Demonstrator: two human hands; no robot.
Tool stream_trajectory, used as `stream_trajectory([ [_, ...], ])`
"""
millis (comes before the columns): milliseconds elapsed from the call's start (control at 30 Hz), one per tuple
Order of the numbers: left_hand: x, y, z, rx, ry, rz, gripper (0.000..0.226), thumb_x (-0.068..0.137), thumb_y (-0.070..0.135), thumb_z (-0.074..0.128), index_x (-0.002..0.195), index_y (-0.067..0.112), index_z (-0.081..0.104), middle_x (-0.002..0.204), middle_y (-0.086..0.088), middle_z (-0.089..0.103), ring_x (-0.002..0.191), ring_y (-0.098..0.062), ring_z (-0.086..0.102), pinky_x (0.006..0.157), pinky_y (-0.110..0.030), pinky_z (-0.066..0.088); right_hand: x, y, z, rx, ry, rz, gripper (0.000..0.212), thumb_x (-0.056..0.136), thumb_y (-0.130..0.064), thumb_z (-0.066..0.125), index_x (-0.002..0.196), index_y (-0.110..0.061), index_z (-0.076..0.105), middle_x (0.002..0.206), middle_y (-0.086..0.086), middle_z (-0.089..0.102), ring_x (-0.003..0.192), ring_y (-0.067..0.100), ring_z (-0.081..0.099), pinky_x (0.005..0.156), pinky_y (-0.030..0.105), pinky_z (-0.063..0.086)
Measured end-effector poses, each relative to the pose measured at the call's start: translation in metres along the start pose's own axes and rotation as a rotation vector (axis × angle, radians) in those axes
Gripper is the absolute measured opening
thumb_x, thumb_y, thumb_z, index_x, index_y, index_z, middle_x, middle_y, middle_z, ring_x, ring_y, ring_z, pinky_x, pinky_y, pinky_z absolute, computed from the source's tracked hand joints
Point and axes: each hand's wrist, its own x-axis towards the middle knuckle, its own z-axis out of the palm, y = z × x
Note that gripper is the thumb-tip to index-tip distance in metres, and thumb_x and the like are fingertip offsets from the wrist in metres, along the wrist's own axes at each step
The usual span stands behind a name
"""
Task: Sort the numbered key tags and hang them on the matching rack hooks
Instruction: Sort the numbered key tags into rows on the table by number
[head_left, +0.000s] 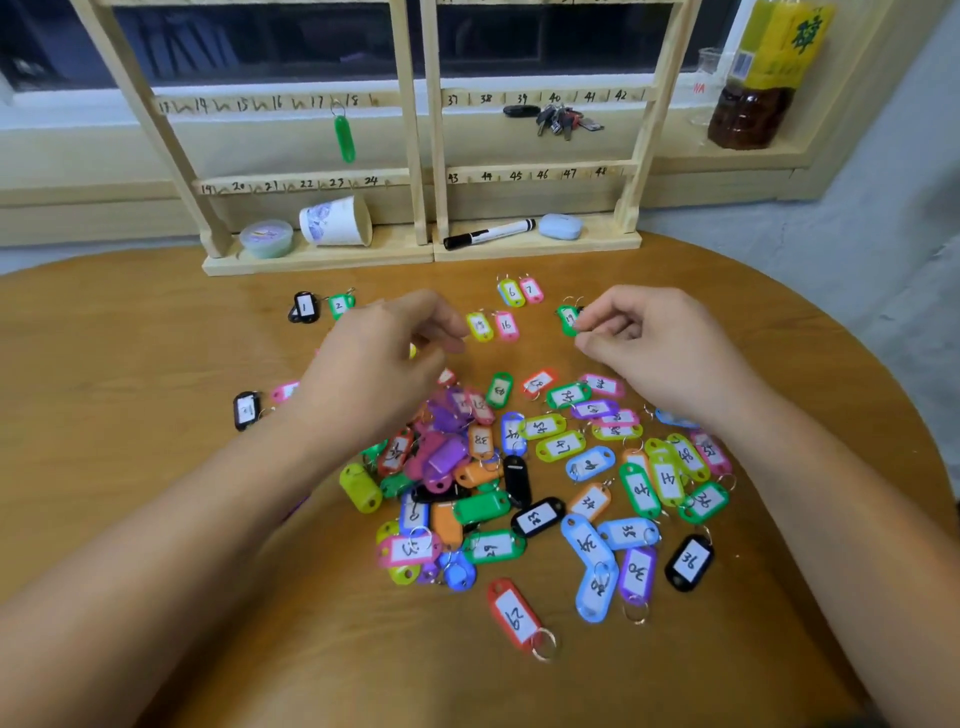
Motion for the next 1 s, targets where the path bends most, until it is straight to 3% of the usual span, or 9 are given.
stream_trajectory([
  [133,-0.036,-0.018,-0.013,0.04,0.003,-0.009,0.018,0.095,0.019,0.068,0.105,0.034,0.073,0.096,0.022,0.073,0.089,0.007,0.064,0.071,-0.008,0.041,-0.036,-0.025,0.014,0.019,-0.088,-0.039,0.008,0.093,-0.024,0.077,0.091,-0.032,0.076,0.081,-0.011,0.068,0.069,0.006,0.061,0.066,0.022,0.049],
  [233,-0.063,-0.037,-0.018,0.036,0.023,-0.011,0.02,0.095,0.016,0.074,0.105,0.034,0.074,0.094,0.03,0.065,0.086,0.011,0.06,0.071,-0.004,0.039,-0.064,-0.042,0.032,-0.006,-0.11,-0.076,0.009,0.093,-0.026,0.076,0.092,-0.034,0.075,0.085,-0.021,0.066,0.08,0.007,0.062,0.073,0.026,0.05],
  [300,-0.077,-0.05,-0.024,0.034,0.013,0.015,0.022,0.095,0.017,0.076,0.104,0.036,0.073,0.1,0.025,0.067,0.094,0.002,0.062,0.078,-0.011,0.044,-0.081,-0.052,0.046,-0.032,-0.12,-0.128,0.01,0.092,-0.026,0.075,0.093,-0.036,0.074,0.089,-0.02,0.067,0.087,0.005,0.062,0.074,0.022,0.046],
  [367,-0.088,-0.063,-0.03,0.05,-0.017,0.057,0.021,0.094,0.019,0.077,0.106,0.036,0.075,0.104,0.021,0.068,0.099,-0.007,0.061,0.087,-0.03,0.051,-0.095,-0.06,0.057,-0.056,-0.137,-0.163,0.009,0.092,-0.028,0.078,0.094,-0.036,0.074,0.093,-0.016,0.066,0.093,0.003,0.059,0.074,0.013,0.039],
  [433,-0.096,-0.073,-0.034,0.059,-0.04,0.102,0.02,0.094,0.024,0.078,0.109,0.036,0.077,0.108,0.019,0.069,0.107,-0.014,0.06,0.093,-0.04,0.051,-0.109,-0.065,0.068,-0.069,-0.16,-0.185,0.01,0.091,-0.028,0.08,0.096,-0.036,0.075,0.093,-0.017,0.061,0.097,0.0,0.056,0.078,0.011,0.036],
  [533,-0.102,-0.082,-0.032,0.086,-0.073,0.195,0.021,0.096,0.027,0.078,0.113,0.038,0.078,0.114,0.019,0.067,0.111,-0.02,0.06,0.097,-0.041,0.047,-0.127,-0.069,0.084,-0.114,-0.176,-0.234,0.013,0.089,-0.03,0.081,0.099,-0.036,0.076,0.095,-0.016,0.056,0.1,0.004,0.053,0.085,0.021,0.039],
  [700,-0.104,-0.087,-0.026,0.14,-0.097,0.245,0.019,0.093,0.034,0.079,0.112,0.038,0.08,0.112,0.015,0.063,0.105,-0.02,0.054,0.093,-0.046,0.048,-0.14,-0.074,0.104,-0.216,-0.168,-0.248,0.015,0.088,-0.038,0.081,0.102,-0.036,0.075,0.1,-0.017,0.054,0.106,0.012,0.05,0.098,0.04,0.044],
  [867,-0.103,-0.087,-0.026,0.125,-0.116,0.217,0.019,0.087,0.033,0.083,0.105,0.038,0.078,0.109,0.015,0.063,0.104,-0.022,0.052,0.09,-0.049,0.049,-0.141,-0.078,0.111,-0.288,-0.133,-0.222,0.023,0.088,-0.043,0.081,0.108,-0.034,0.073,0.106,-0.018,0.053,0.11,0.008,0.045,0.1,0.035,0.041],
  [1000,-0.104,-0.089,-0.03,0.101,-0.148,0.155,0.021,0.082,0.036,0.087,0.098,0.039,0.075,0.113,0.016,0.061,0.112,-0.021,0.052,0.096,-0.051,0.049,-0.14,-0.083,0.113,-0.319,-0.149,-0.203,0.016,0.089,-0.04,0.081,0.101,-0.036,0.071,0.107,-0.015,0.052,0.109,0.01,0.044,0.1,0.035,0.037],
])
